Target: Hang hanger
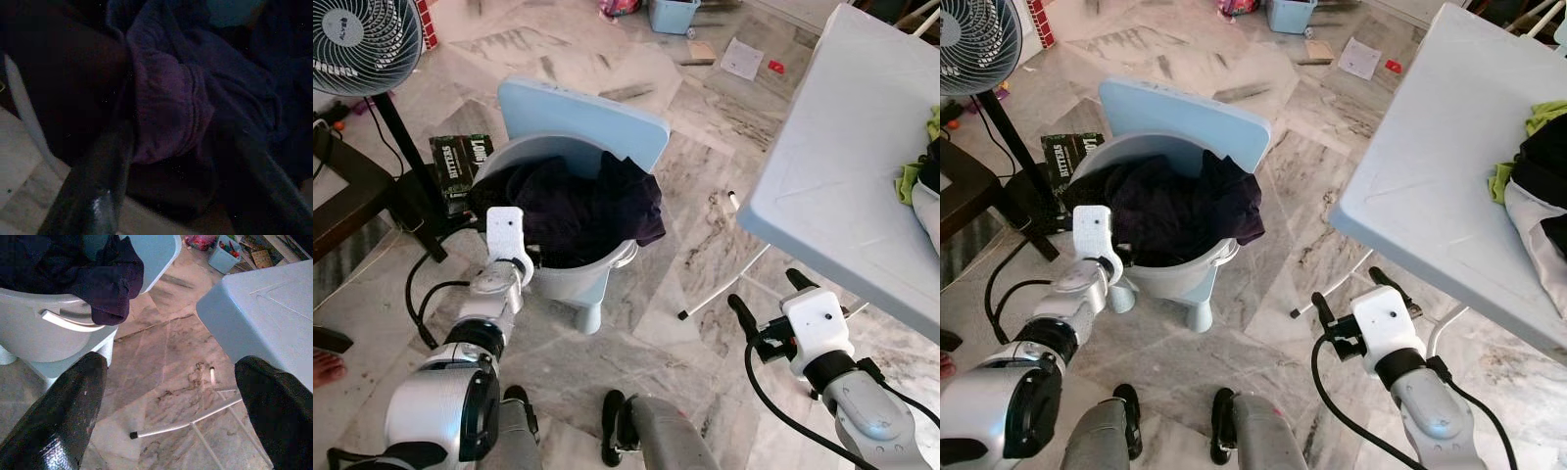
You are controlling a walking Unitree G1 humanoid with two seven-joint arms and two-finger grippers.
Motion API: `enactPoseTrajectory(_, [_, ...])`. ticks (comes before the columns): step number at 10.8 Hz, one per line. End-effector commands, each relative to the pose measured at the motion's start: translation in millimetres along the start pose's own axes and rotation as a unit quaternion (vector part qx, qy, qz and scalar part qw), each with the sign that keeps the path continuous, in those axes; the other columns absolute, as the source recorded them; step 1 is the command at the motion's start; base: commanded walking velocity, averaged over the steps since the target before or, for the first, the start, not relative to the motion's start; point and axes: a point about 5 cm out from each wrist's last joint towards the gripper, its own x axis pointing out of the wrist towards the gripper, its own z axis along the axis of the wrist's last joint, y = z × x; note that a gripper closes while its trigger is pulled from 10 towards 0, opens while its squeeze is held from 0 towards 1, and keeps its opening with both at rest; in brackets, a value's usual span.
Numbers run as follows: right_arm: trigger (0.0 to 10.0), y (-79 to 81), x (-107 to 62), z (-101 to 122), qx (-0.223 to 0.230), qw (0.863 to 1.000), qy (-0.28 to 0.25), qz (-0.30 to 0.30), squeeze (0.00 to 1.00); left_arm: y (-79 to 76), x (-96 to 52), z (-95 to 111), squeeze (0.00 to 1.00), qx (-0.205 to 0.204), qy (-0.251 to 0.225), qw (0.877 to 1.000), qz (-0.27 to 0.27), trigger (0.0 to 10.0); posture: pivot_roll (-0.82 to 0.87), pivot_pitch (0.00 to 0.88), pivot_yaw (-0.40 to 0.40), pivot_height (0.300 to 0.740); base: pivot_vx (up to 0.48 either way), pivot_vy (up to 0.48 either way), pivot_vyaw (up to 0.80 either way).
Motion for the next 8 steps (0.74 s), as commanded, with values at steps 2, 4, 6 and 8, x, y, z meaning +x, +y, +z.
enactPoseTrajectory(2, [10.0, -3.1, -3.3, -3, -0.002, 1.000, 0.013, 0.005, 0.00, 1.9, -2.5, -12, 0.00, -0.006, 0.016, 1.000, 0.002, 0.0, -0.32, 0.248, -0.189, 0.740, 0.000, 0.000, 0.00])
enactPoseTrajectory(4, [10.0, 1.0, -3.7, -6, 0.005, 1.000, 0.018, 0.023, 0.00, 3.4, -3.4, -14, 0.00, 0.006, 0.016, 1.000, -0.015, 0.0, -0.32, 0.246, -0.191, 0.740, 0.000, 0.000, 0.00])
enactPoseTrajectory(6, [10.0, 6.1, -6.8, -18, 0.033, 0.997, 0.050, 0.055, 0.00, 4.7, -3.0, -14, 0.00, 0.013, 0.021, 1.000, -0.017, 0.0, -0.32, 0.243, -0.188, 0.740, 0.000, 0.000, 0.00])
enactPoseTrajectory(8, [10.0, 1.0, -6.7, -32, 0.061, 0.992, 0.087, 0.066, 0.00, 3.7, -2.6, -12, 0.00, 0.027, 0.014, 0.999, -0.027, 0.0, -0.32, 0.236, -0.191, 0.740, 0.000, 0.000, 0.00])
